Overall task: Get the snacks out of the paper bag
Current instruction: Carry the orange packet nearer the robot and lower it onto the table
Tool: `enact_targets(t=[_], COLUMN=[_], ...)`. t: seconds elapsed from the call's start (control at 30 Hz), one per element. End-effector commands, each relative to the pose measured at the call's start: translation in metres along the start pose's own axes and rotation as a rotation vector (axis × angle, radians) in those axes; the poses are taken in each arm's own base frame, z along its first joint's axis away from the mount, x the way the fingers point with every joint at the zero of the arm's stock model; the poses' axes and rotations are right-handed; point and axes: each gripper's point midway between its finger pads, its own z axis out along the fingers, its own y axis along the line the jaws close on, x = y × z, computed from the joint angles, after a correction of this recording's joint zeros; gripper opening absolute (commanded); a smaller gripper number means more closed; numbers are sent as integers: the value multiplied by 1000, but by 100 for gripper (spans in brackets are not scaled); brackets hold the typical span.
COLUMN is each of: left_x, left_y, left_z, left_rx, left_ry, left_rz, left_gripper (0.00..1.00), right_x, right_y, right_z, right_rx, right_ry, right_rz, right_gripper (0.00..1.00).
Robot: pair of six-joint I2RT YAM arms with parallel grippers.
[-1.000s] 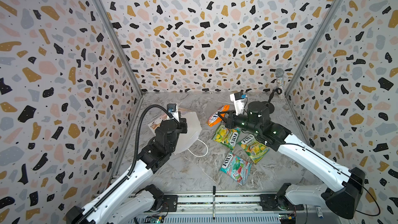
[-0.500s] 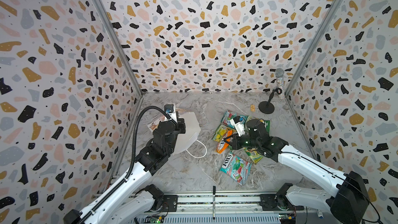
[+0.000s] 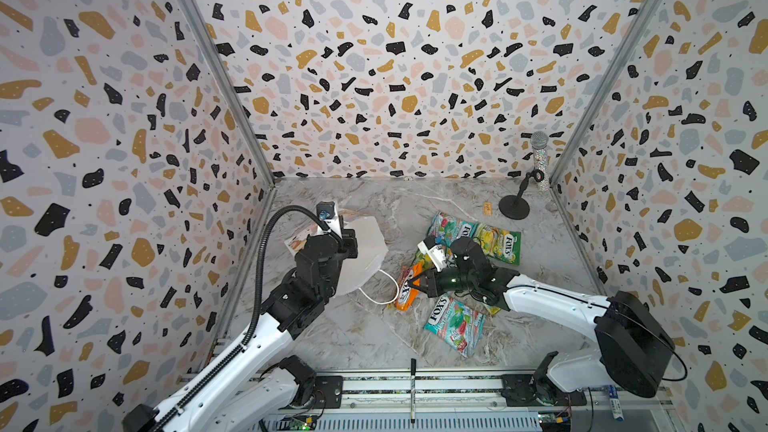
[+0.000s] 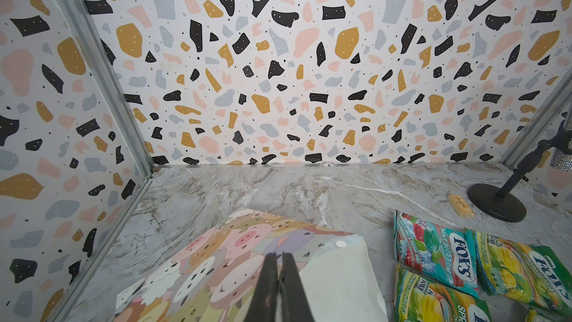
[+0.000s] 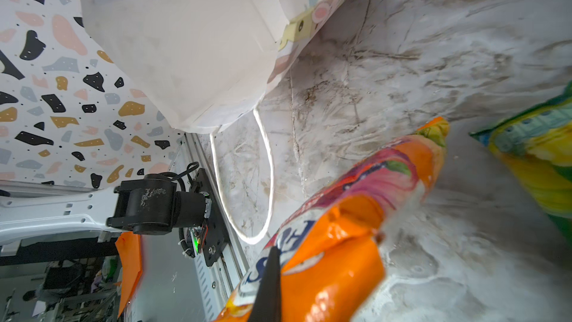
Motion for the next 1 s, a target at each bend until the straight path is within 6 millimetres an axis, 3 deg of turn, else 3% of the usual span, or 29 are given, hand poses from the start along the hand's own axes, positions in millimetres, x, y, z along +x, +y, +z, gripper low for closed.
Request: enact_targets(t=[0.0, 0.17, 0.47, 0.8, 0.97], left_x=[-12, -12, -14, -14, -14], left_y=[4, 3, 3, 2, 3], left_z=[-3, -3, -4, -4, -5], left_rx=[-13, -10, -7, -2, -2], left_ry=[-54, -55, -59, -59, -60], left_rz=[-20, -18, -22, -22, -22], left_gripper=[0, 0, 0, 0, 0], right_x=[-30, -7, 23, 33, 36], right_y=[34, 10, -31, -53, -62], right_z=[1, 11, 4, 6, 7], right_rx=[-131, -88, 38, 125, 159], right_ry=[-82, -35, -1, 15, 22], right_rz=[-74, -33, 8, 27, 40], right_gripper=[0, 0, 0, 0, 9])
